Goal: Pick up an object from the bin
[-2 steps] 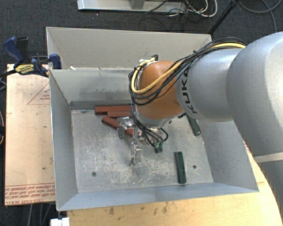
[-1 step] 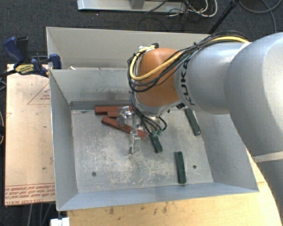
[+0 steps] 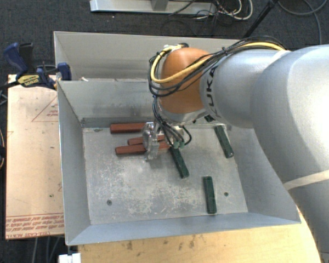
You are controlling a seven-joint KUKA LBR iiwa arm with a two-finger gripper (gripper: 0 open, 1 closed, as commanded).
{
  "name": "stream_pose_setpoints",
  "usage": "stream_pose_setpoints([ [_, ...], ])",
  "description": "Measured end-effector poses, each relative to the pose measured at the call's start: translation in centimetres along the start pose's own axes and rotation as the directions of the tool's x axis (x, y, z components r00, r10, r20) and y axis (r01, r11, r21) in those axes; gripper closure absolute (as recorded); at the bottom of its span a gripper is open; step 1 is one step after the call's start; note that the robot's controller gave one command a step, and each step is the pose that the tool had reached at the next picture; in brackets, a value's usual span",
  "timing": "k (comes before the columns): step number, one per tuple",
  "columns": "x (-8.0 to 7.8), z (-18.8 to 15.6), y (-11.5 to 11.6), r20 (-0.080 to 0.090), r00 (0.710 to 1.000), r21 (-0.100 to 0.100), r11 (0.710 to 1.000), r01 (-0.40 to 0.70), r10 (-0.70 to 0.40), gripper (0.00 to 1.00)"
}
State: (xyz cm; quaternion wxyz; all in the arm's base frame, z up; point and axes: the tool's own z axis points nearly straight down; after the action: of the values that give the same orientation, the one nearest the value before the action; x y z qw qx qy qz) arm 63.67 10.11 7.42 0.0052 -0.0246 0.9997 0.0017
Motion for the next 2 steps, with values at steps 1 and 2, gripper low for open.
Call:
stream_pose_setpoints([
  [1,0.37,0.40,-0.02,-0.013,1.000,0.001,1.000,0.000,0.000,0.00],
  [2,0.18,0.22,-0.04,-0.007,1.000,0.001,1.000,-0.001,0.001,1.00],
])
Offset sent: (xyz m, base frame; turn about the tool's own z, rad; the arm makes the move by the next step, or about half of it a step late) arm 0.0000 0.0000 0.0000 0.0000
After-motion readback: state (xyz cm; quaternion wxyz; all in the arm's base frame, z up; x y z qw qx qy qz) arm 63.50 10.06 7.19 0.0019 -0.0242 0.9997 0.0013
